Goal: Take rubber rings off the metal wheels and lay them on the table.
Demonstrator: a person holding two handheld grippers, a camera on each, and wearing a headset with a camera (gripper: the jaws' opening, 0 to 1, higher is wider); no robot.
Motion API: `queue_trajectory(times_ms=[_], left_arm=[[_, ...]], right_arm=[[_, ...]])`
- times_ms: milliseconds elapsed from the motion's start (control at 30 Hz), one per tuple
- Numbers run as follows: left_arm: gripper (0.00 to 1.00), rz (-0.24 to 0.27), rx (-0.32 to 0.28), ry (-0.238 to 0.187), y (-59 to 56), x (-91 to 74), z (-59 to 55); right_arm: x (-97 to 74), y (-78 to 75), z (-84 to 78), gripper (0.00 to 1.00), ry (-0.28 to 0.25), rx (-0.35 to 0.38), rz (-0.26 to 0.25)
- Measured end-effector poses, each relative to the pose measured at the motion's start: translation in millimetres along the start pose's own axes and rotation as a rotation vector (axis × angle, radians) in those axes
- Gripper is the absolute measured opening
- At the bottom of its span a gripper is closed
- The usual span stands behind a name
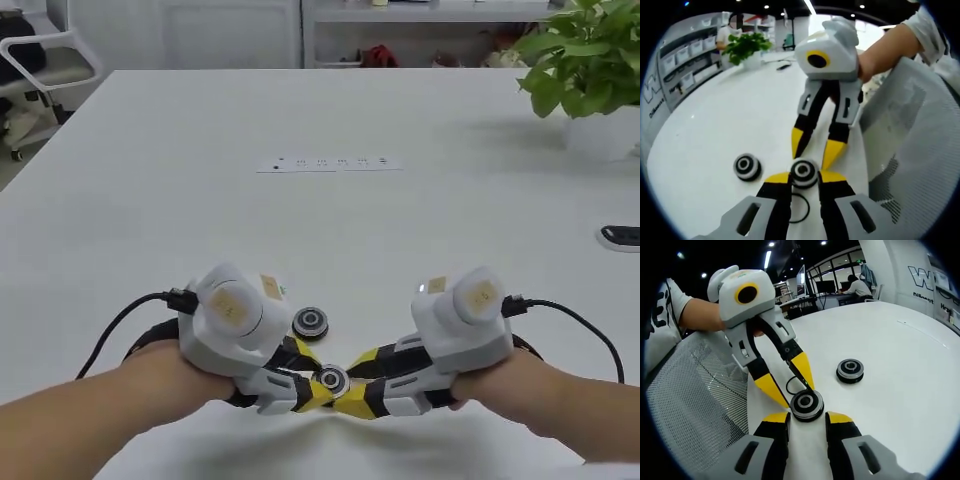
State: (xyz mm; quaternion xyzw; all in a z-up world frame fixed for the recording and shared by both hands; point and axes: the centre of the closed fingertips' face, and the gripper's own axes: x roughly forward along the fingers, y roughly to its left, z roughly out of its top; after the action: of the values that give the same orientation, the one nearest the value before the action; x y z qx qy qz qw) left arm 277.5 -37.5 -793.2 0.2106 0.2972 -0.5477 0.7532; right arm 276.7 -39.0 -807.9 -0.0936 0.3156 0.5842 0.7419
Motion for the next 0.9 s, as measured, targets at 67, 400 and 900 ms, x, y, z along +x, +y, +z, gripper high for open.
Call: queue_trajectory(times_ms=[67,400,900], left_arm=[[0.21,0.0,0.002,0.002,-0.4,1.4,0.2],[0.17,0.013,0.016,-0.007,0.2,5.1,3.2],[0.14,0.039,0.007,-0.021,2.8,4.3,3.5]], right_arm=[[-0.1,0.0,0.0,0.25,-0.002,0.0,0.0],[-0.1,-0.3,0.1,0.25,-0.004,-0.001,-0.001],[0.8,0.3,0.6,0.21,0.007,-0.068,-0.014]])
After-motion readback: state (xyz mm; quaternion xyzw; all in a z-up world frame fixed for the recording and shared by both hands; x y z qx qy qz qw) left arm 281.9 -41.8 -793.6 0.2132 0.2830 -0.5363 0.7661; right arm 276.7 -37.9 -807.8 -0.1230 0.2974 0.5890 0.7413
